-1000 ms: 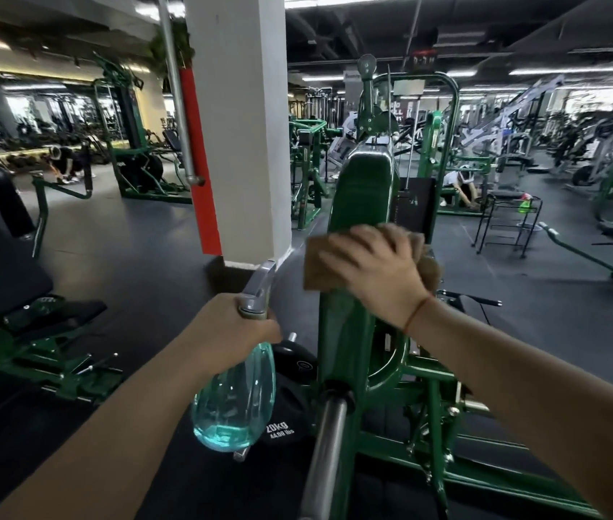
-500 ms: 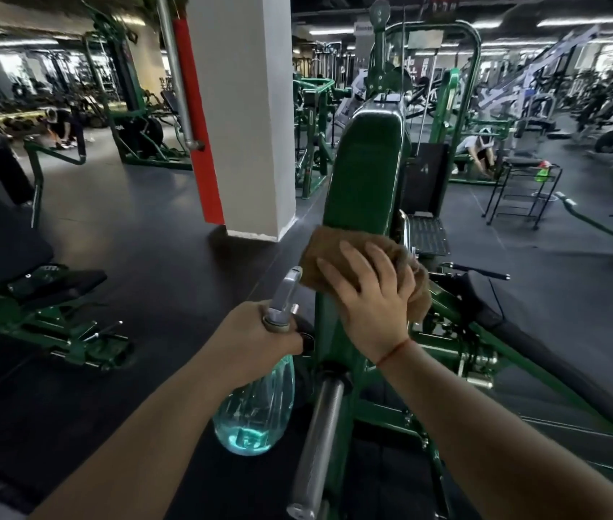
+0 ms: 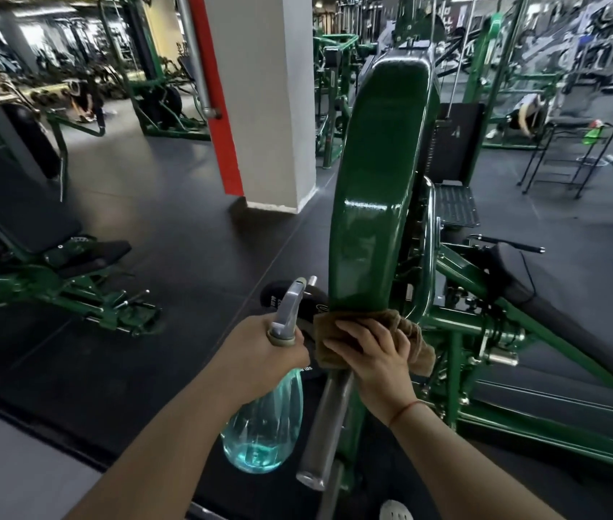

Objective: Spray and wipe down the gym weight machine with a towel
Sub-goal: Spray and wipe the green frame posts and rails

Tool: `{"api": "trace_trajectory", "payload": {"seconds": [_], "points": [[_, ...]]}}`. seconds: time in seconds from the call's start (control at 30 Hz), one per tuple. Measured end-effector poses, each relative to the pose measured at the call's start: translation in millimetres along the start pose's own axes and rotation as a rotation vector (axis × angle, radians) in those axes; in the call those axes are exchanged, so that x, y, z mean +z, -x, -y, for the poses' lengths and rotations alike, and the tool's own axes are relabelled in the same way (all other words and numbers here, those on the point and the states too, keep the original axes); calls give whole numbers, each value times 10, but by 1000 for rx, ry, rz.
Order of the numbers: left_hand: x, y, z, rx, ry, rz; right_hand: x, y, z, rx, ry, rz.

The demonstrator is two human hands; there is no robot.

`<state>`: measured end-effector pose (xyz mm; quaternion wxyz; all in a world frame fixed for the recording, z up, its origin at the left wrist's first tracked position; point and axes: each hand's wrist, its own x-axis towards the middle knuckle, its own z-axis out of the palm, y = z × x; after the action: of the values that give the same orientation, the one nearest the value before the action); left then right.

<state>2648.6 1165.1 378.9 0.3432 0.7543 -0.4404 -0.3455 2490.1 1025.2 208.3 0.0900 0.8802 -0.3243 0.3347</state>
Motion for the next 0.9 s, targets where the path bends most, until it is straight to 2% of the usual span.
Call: {"api": "trace_trajectory", "payload": {"seconds": [0.2,0.33,0.43,0.5,0.63,0.73,0.9], "points": [[47,-4,-46,55,13,10,-405,-368,101,35,-65,-83],[31,-22,-140,101,29,6,-798,-870,57,-27,-87,-260],[-8,-70,-214,141,86,6,-1094,-1361,11,-5,-74,-453],[-43,-122,-271,168,97,-7,-1272,-1745,-72,10,-36,-518],[-102,-232,-388,237,98,-9,-1505,-2433,-271,75,27,-493],[-144,-316,-470,272,118,8,-1639,-2851,-409,137,68,-409],[-158,-431,-602,282,121,20,-1770,-3375,-587,373,89,-255]]}}
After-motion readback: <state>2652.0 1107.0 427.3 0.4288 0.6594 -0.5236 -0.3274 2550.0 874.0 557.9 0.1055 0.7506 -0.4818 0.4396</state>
